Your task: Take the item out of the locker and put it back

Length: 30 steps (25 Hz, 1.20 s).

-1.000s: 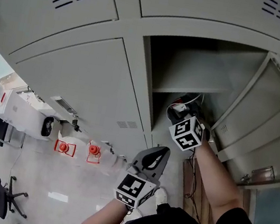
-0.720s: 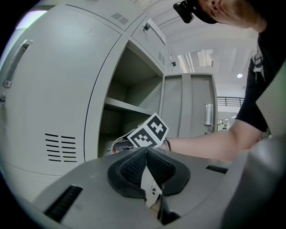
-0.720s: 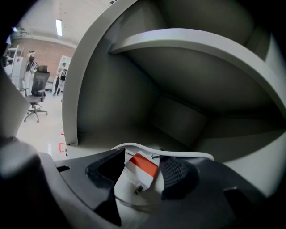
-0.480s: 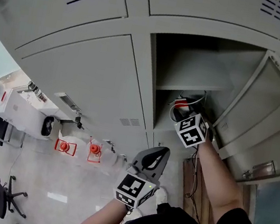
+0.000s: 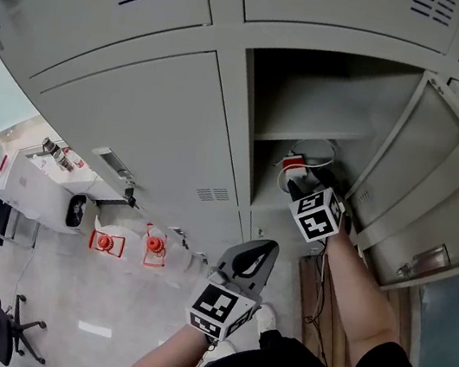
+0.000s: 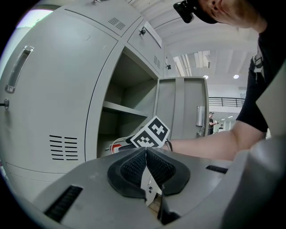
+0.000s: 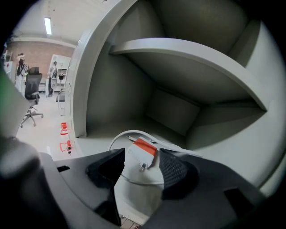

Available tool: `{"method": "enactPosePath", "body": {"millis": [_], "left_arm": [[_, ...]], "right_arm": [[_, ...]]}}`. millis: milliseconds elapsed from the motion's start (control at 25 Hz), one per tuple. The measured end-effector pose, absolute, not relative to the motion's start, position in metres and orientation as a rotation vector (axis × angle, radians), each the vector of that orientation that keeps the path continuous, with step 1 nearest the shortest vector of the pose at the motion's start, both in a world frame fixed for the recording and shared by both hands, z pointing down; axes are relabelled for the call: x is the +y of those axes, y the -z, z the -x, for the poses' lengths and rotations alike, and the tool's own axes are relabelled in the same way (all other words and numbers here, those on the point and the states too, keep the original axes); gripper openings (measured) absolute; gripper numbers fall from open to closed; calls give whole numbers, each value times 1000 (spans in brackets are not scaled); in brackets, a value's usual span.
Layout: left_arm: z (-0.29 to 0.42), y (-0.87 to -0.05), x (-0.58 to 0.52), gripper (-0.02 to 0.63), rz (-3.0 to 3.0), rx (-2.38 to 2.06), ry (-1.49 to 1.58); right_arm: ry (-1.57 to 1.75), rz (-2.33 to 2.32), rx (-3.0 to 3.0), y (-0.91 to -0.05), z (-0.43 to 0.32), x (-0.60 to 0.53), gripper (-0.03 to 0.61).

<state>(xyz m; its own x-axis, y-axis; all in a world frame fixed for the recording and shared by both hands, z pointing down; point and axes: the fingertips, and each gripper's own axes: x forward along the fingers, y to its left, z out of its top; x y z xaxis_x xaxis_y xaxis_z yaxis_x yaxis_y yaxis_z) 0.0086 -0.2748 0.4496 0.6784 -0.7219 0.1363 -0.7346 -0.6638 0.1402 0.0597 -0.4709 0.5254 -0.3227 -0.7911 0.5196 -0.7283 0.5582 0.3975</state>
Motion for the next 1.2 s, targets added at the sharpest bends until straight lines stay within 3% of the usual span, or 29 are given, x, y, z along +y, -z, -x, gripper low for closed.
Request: {"method": "enactPosePath", "body": {"millis": [440,560,680,800,1200], "left_arm": [[-1,-442,-241,17,-2734,-1136,-102],[5,-439,-227,17,-2742,-1125,-96],[11,-437,-212,17,-2759,-1112,-95],[19,-435,-195,17,-2767,-1101,-87],[51,-436,-135,17,-2776,-1057,-57]], "right_arm": [[76,-1316,-2105,-517,-71,-428,289],[72,-1346,-2121,-511,-68,-409,253],[70,-1391,-2155,-500,-63,-385,177],[49,-1457,-2203,-484,-57,-357,54],[57,-1545,-2372,-430,-18,-241,54]]}}
